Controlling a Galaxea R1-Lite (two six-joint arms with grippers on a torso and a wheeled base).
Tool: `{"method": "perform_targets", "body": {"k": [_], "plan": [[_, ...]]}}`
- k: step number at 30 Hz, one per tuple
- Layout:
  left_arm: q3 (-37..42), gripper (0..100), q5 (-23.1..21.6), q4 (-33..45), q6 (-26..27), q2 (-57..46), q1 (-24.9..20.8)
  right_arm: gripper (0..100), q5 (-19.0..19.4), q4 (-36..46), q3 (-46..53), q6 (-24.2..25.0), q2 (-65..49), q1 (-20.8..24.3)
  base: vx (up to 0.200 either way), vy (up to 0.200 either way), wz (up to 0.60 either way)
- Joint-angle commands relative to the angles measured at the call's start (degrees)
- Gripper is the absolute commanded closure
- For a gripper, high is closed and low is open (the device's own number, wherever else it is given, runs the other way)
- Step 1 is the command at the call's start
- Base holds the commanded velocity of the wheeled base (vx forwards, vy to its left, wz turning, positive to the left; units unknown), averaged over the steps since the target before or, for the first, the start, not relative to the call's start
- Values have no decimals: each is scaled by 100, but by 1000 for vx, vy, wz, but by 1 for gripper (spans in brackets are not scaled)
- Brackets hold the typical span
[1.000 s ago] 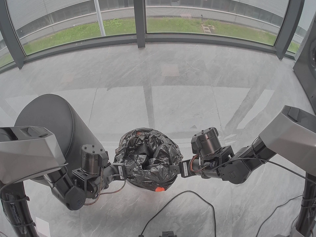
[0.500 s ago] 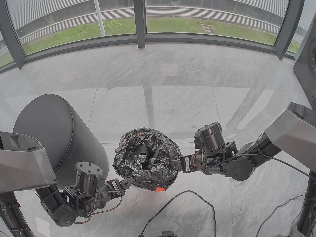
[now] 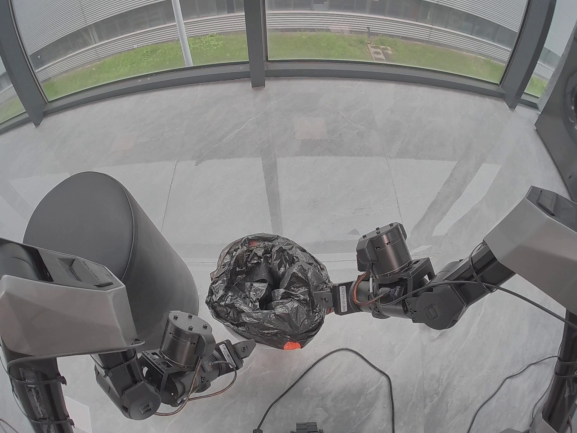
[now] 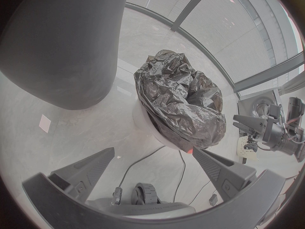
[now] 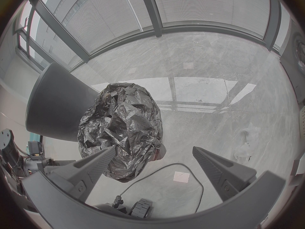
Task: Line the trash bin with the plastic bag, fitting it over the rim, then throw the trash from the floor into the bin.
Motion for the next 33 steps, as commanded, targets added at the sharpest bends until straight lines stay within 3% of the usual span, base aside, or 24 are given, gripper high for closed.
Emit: {"method": "perform_targets", "body": {"k": [1, 10, 33], "plan": [[-206, 0, 60, -27, 4, 339, 109, 0, 1, -3, -1, 43, 11, 3, 0, 0, 0], [-778, 0, 218, -18, 4, 603, 285, 0, 1, -3, 8, 51, -6, 12, 0, 0, 0], [-672, 0, 298, -44, -58, 216, 285, 0, -8, -3, 17, 95, -6, 91, 0, 0, 0]]}}
